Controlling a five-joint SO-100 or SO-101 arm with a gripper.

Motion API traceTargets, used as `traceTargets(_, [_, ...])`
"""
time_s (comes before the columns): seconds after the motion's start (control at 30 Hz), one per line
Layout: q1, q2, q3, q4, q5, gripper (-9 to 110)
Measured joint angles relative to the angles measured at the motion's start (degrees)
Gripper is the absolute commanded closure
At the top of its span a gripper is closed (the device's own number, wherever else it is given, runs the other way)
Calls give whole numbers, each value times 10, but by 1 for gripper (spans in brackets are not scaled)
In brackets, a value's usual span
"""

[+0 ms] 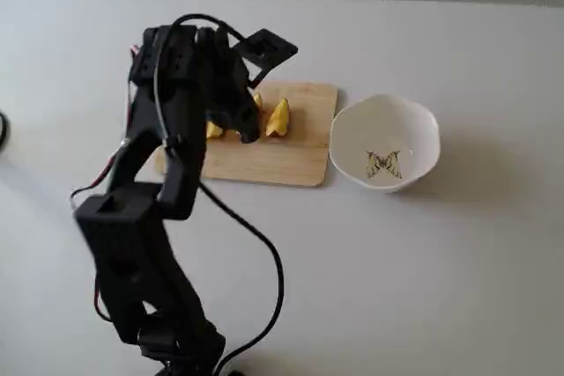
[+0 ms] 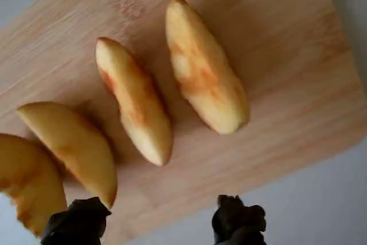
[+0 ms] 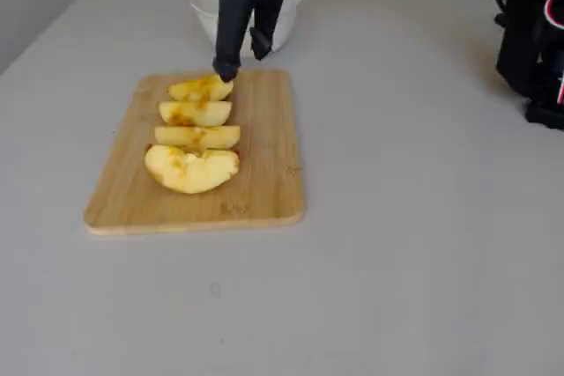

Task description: Pick up the second from the right apple slice from the cutting board and place it into the bowl

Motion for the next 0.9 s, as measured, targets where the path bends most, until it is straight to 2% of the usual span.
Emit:
traceTargets(0.2, [-4, -197, -294, 115, -4, 76])
traceTargets(0.3, [-6, -238, -373, 129, -3, 76])
traceTargets(0.9, [-6, -312, -423, 104, 0, 79])
